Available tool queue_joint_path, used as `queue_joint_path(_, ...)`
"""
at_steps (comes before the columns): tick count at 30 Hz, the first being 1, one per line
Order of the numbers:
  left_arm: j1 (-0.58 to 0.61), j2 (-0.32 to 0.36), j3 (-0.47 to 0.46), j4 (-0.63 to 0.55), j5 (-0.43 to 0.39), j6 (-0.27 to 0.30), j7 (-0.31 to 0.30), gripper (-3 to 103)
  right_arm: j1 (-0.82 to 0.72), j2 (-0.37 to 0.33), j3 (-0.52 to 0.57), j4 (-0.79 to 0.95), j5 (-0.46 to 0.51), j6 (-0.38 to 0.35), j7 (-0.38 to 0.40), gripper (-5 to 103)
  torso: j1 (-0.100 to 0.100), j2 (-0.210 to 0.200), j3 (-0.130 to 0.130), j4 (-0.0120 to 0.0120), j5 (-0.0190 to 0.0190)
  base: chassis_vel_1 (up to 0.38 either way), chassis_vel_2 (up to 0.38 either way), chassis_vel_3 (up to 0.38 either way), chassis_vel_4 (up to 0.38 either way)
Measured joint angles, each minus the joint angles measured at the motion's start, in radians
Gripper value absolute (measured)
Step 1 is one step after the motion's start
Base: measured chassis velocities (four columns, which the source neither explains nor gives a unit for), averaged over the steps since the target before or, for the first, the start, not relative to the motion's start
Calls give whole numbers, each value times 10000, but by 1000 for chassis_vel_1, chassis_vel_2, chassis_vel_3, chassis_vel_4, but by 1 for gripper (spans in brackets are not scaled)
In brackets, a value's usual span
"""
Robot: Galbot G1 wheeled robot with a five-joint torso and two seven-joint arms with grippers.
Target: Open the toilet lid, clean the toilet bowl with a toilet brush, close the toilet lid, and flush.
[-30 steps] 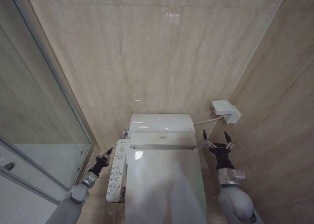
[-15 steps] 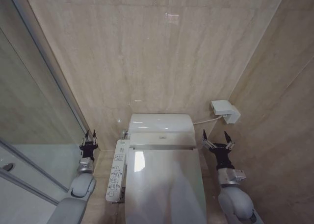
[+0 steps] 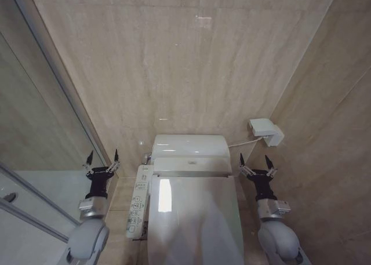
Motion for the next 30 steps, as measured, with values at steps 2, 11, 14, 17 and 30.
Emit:
queue_joint_path(2,175,-115,-69,-168,-28,-13,41,78,0,0,-1,-1,0,0,0,100,0,0,1,2,0,0,0,0,0)
queue_joint_path(11,1266,-834,-298,-668,713,-542,183,100,0,0,0,0,0,0,0,100,0,0,1,3,-3,0,0,0,0)
queue_joint_path(14,1267,-866,-154,-598,871,-662,272,100,0,0,0,0,0,0,0,100,0,0,1,1,-3,0,0,0,0)
queue_joint_path(17,1240,-839,-7,-465,1007,-809,345,100,0,0,0,0,0,-1,0,100,1,0,2,-1,-3,0,0,0,0)
queue_joint_path(30,1236,-777,-42,-305,1188,-1029,428,100,0,0,0,0,0,0,0,100,1,0,2,1,-3,0,0,0,0)
